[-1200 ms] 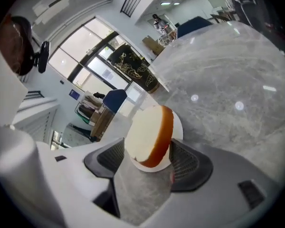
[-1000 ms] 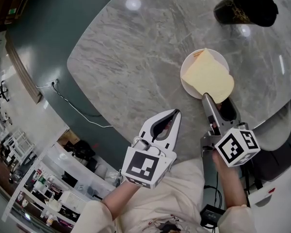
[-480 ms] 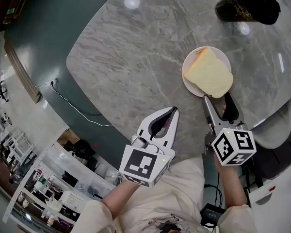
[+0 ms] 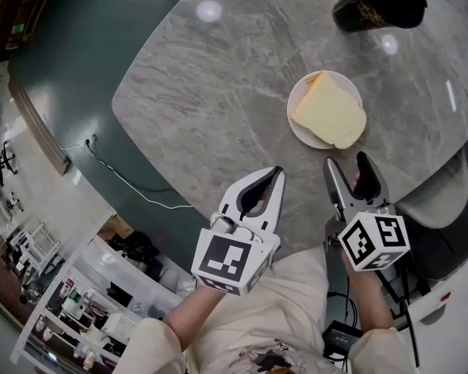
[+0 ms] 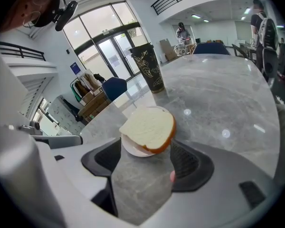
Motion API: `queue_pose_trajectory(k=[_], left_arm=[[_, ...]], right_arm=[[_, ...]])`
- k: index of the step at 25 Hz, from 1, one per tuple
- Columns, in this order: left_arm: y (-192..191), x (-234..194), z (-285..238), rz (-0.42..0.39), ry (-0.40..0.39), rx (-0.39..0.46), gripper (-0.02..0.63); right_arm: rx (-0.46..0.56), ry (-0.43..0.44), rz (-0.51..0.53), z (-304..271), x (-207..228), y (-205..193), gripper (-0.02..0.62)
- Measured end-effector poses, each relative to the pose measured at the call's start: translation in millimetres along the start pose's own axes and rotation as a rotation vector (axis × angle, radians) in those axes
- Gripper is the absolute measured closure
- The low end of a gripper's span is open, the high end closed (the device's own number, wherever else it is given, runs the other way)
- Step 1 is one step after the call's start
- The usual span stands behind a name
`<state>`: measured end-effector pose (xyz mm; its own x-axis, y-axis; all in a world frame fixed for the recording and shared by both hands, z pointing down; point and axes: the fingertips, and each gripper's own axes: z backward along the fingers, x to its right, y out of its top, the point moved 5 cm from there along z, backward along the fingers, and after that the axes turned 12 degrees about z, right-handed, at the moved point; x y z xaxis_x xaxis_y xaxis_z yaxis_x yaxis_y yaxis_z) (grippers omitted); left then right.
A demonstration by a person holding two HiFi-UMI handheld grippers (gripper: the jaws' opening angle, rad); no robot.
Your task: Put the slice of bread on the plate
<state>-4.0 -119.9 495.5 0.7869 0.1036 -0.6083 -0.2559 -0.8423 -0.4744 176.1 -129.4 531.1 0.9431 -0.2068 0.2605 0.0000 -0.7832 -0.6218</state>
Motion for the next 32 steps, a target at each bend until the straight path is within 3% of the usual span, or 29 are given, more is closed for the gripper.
queue_pose_trajectory(k=[6, 8, 11, 13, 15, 21, 32], left_arm=[[7, 9, 21, -0.021, -0.038, -0.009, 0.595], [11, 15, 34, -0.033, -0.060, -0.008, 0.595], [17, 25, 64, -0.065, -0.110, 0.009, 0.595], [18, 24, 85, -0.091, -0.139, 0.015, 0.595], [15, 21, 101, -0.112, -0.159, 0.011, 0.595], [0, 34, 152, -0.138, -0.168, -0.013, 0.595], [-22, 72, 234, -0.109, -0.115, 0.157, 0.595]], right_arm=[[0.002, 0.015, 0.035, 25, -24, 9, 0.275], [0.013, 0.018, 0.070, 41, -40, 13, 0.343], [0.077, -0.023, 0.112, 77, -70, 19, 0.353], [0.116, -0.065, 0.137, 101, -92, 22, 0.434], [0.138, -0.074, 0.154, 121, -109, 23, 0.592], [0.161, -0.062, 0.199, 182, -122, 15, 0.592], [0.281, 0.048, 0.143, 267, -151, -22, 0.592]])
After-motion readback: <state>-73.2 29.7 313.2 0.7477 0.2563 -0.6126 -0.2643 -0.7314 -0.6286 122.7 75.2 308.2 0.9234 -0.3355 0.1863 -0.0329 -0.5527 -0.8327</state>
